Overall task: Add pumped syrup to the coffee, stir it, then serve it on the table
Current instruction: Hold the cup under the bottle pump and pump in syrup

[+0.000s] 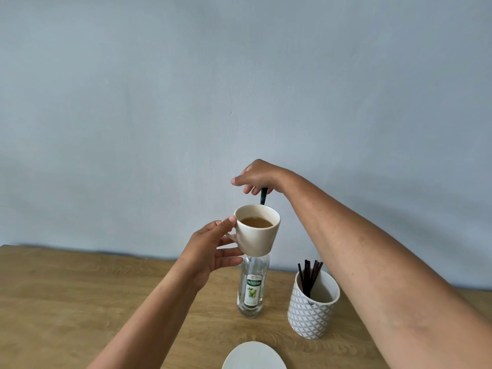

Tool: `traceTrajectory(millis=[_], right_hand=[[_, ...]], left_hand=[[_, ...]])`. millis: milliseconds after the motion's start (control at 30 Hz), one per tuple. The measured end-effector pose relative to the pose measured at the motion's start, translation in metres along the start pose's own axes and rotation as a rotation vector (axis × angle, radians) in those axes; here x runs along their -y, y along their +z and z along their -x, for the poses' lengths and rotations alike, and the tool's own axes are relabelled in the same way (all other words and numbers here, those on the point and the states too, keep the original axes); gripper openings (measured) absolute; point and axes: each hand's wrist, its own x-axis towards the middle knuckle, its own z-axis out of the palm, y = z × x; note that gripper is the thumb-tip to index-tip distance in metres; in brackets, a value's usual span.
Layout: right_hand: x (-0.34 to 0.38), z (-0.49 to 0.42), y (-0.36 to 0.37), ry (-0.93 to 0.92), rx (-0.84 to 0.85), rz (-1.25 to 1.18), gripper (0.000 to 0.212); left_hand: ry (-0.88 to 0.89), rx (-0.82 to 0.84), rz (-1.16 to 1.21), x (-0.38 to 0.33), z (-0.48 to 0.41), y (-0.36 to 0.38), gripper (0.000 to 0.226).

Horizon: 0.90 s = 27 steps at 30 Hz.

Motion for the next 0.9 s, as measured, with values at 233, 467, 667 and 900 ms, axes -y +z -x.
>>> traceTrajectory(millis=[233,467,667,900], right_hand=[[-0.004,0.000,0.003,0.032,0.015,-0.038,0.048],[-0.006,0.000,0.010,0.041,-0.012,-0.046,0.034],[-0.006,0.000,0.010,0.052,-0.011,-0.018,0.040],[-0.002,0.002,0.006,0.045,0.016,0.026,0.051]], left_hand=[[0.001,-0.001,0.009,0.000,-0.002,0.001,0.041],[0.008,0.010,0.012,0.000,-0.004,0.005,0.039],[0.015,0.006,0.017,0.000,-0.004,0.005,0.038],[0.011,-0.001,0.012,0.001,-0.002,0.003,0.038]])
